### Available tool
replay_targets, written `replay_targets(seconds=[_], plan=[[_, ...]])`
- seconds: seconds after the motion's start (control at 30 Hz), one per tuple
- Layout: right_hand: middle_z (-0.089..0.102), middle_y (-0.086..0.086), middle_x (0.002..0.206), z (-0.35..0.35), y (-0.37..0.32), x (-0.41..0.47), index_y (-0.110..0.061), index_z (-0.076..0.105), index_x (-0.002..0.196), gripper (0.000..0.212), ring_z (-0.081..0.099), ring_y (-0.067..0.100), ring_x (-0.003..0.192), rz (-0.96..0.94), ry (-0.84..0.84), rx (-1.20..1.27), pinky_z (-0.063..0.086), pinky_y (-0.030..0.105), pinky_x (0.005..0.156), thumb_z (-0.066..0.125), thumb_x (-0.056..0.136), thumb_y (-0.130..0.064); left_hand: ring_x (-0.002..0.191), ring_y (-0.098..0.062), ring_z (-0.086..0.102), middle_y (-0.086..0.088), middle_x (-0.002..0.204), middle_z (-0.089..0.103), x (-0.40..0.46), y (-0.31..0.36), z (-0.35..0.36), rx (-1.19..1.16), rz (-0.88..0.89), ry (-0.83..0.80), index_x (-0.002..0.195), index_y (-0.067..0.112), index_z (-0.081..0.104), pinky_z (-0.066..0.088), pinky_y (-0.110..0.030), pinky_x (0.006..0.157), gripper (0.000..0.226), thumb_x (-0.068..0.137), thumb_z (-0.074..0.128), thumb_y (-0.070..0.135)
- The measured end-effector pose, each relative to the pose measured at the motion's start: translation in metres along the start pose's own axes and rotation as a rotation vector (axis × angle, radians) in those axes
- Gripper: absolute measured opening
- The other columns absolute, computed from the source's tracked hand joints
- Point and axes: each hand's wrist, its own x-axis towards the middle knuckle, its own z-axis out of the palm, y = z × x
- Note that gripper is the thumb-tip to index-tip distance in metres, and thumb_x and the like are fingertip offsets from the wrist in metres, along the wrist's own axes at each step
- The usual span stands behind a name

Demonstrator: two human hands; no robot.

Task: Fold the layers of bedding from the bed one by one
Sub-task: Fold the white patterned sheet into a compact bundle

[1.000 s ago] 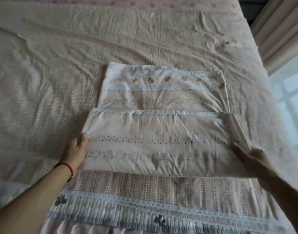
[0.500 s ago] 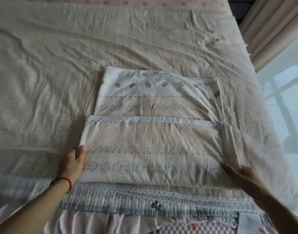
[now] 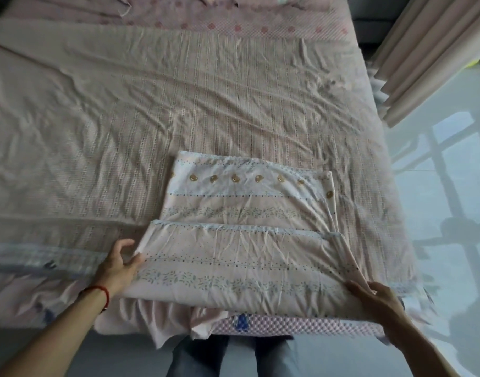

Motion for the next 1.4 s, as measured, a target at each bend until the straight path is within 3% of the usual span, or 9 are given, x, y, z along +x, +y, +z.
replay_targets(seconds=[0.17, 0.3, 0.63, 0.7, 0.83, 0.97, 1.07, 1.2, 1.4], plan=[[0.073, 0.021, 0.094, -0.028, -0.02, -0.011, -0.008, 0.063, 0.118, 0.047, 0.071, 0.035, 0.085, -0.02, -0.046, 0.093, 0.057, 0.04, 0.07, 0.085, 0.08, -0.024, 0.104, -0.029, 0.061, -0.007, 0.127, 0.058, 0.002, 0.004, -0.036, -0.17, -0.054, -0.16, 0.12, 0.032, 0.057, 0.053, -0.045, 0.086, 0.035, 0.091, 0.074, 0.021], [0.073, 0.023, 0.101, -0.042, -0.091, 0.012, -0.008, 0.07, 0.108, 0.025, 0.069, 0.041, 0.097, -0.188, -0.096, 0.214, 0.055, 0.047, 0.086, 0.071, 0.09, -0.026, 0.075, -0.026, 0.068, -0.023, 0.106, 0.069, 0.041, 0.068, -0.06, -0.38, -0.077, -0.236, 0.102, 0.004, 0.065, 0.056, -0.03, 0.06, 0.012, 0.097, 0.056, -0.002], [0.056, 0.009, 0.065, 0.008, -0.229, 0.179, -0.014, 0.059, 0.081, 0.019, 0.052, 0.013, 0.044, -0.176, 0.033, 0.382, 0.038, 0.019, 0.044, 0.068, 0.096, -0.018, 0.082, -0.024, 0.057, -0.007, 0.096, 0.061, 0.19, 0.163, -0.039, -0.586, -0.123, -0.116, 0.1, 0.016, 0.063, 0.045, -0.041, 0.079, 0.03, 0.092, 0.048, 0.041], [0.068, 0.011, 0.082, 0.023, -0.237, 0.2, -0.019, 0.06, 0.093, 0.009, 0.056, 0.012, 0.053, -0.236, 0.108, 0.314, 0.045, 0.024, 0.054, 0.068, 0.095, -0.02, 0.095, -0.023, 0.057, -0.002, 0.102, 0.062, 0.207, 0.172, -0.017, -0.45, -0.071, -0.105, 0.115, 0.018, 0.06, 0.044, -0.042, 0.089, 0.036, 0.097, 0.046, 0.046], [0.049, 0.019, 0.137, 0.068, -0.198, 0.248, -0.028, 0.053, 0.132, 0.086, 0.054, 0.035, 0.112, -0.355, 0.154, -0.281, 0.044, 0.047, 0.1, 0.055, 0.07, -0.087, 0.123, -0.035, 0.053, -0.018, 0.141, 0.051, 0.237, 0.148, 0.05, -0.024, 0.011, 0.038, 0.152, 0.008, 0.036, 0.045, -0.043, 0.096, 0.064, 0.1, 0.053, 0.042], [0.025, 0.024, 0.157, 0.093, -0.185, 0.217, -0.015, 0.015, 0.158, 0.094, 0.028, 0.042, 0.144, -0.224, 0.206, -0.379, 0.026, 0.059, 0.114, 0.052, 0.091, -0.069, 0.146, -0.04, 0.024, -0.021, 0.162, 0.02, 0.236, 0.128, 0.086, 0.146, 0.024, 0.184, 0.159, 0.011, 0.011, 0.025, -0.053, 0.116, 0.075, 0.101, 0.049, 0.042], [0.042, 0.025, 0.147, 0.089, -0.175, 0.225, -0.005, 0.027, 0.15, 0.11, 0.044, 0.043, 0.133, -0.227, 0.238, -0.301, 0.039, 0.057, 0.108, 0.05, 0.077, -0.084, 0.142, -0.045, 0.022, -0.022, 0.161, 0.016, 0.201, 0.15, 0.115, 0.431, 0.332, 0.501, 0.16, 0.017, 0.015, 0.028, -0.066, 0.107, 0.078, 0.093, 0.055, 0.03], [0.066, 0.023, 0.112, 0.075, -0.157, 0.227, -0.001, 0.054, 0.122, 0.096, 0.063, 0.038, 0.096, -0.096, 0.185, -0.229, 0.051, 0.046, 0.081, 0.055, 0.077, -0.086, 0.153, -0.042, 0.004, -0.009, 0.168, 0.01, 0.156, 0.203, 0.183, 0.655, 0.771, 0.387, 0.158, 0.041, 0.017, 0.009, -0.075, 0.113, 0.067, 0.094, 0.036, 0.046], [0.078, 0.012, 0.093, 0.053, -0.149, 0.211, -0.015, 0.074, 0.105, 0.081, 0.073, 0.033, 0.092, 0.01, -0.085, -0.011, 0.055, 0.046, 0.092, 0.069, 0.065, -0.084, 0.151, -0.04, -0.022, 0.007, 0.166, -0.022, 0.191, 0.229, 0.255, 0.792, 0.736, 0.208, 0.152, 0.05, -0.018, -0.004, -0.078, 0.107, 0.058, 0.098, 0.002, 0.053]])
